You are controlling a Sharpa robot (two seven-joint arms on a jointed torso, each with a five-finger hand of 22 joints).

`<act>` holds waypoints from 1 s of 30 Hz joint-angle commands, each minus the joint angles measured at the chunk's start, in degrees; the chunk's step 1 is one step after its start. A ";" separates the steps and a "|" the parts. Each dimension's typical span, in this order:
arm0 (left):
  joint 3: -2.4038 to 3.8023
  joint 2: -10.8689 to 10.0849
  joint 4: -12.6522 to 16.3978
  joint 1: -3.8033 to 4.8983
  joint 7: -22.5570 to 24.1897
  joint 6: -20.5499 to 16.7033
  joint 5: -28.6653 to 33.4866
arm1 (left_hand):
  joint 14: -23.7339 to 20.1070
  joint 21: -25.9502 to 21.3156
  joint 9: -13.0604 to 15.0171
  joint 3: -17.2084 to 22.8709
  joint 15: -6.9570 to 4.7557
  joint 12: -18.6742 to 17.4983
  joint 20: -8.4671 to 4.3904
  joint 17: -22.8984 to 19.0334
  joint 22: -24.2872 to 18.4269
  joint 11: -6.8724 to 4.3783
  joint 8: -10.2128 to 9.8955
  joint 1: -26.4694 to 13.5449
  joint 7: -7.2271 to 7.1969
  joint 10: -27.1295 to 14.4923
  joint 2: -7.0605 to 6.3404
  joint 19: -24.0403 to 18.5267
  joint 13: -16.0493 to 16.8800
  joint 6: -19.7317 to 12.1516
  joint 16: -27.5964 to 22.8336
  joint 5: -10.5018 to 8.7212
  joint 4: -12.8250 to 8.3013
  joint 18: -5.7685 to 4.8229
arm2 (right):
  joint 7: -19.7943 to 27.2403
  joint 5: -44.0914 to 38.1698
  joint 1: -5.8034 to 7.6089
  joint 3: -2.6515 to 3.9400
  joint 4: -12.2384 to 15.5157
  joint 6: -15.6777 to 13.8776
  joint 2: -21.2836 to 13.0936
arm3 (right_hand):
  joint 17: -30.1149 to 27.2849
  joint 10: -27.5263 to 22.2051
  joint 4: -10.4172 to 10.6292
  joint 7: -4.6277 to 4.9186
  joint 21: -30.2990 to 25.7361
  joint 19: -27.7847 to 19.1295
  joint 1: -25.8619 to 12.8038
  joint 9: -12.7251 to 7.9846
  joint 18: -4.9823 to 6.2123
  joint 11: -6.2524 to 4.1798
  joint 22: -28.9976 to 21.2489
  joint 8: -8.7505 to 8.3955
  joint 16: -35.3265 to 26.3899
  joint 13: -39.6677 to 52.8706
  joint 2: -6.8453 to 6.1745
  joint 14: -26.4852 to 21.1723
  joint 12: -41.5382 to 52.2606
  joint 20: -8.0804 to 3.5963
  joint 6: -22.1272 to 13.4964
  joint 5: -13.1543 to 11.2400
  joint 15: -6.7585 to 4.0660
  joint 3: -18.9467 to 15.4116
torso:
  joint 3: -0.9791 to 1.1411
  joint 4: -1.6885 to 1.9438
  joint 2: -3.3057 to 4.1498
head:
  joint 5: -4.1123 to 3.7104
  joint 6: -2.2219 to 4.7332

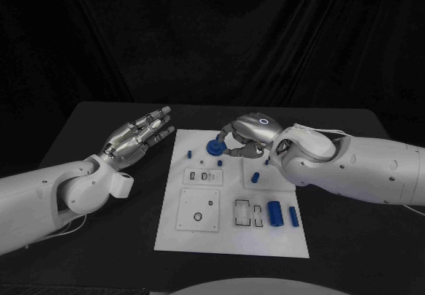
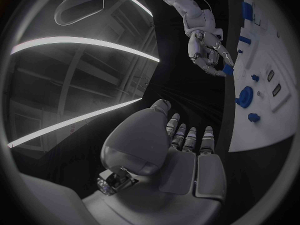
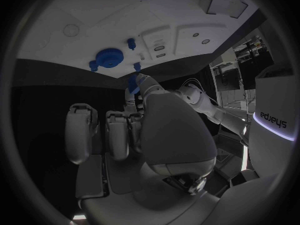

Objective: Assemble the parts on the task board

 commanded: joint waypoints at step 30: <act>0.06 0.43 -0.14 -0.05 0.00 1.31 0.05 | -0.01 0.00 0.23 0.93 0.34 0.00 0.47 -0.06 0.06 0.16 0.45 0.16 0.94 -0.04 -0.39 0.00 0.05 1.09 0.12 0.22 -0.24 0.62 | -4.32 -4.37 -3.64 0.01 -0.34 7.61 3.72 | 14.88 6.00 -0.66 0.72 -0.73 1.50 -0.31 0.08 0.06 0.94 11.96 0.17 -0.04 15.09 0.31 6.09 0.14 0.30 -0.57 -0.15 0.67 0.05 | 0.02 -0.01 -0.01 | 0.39 -1.40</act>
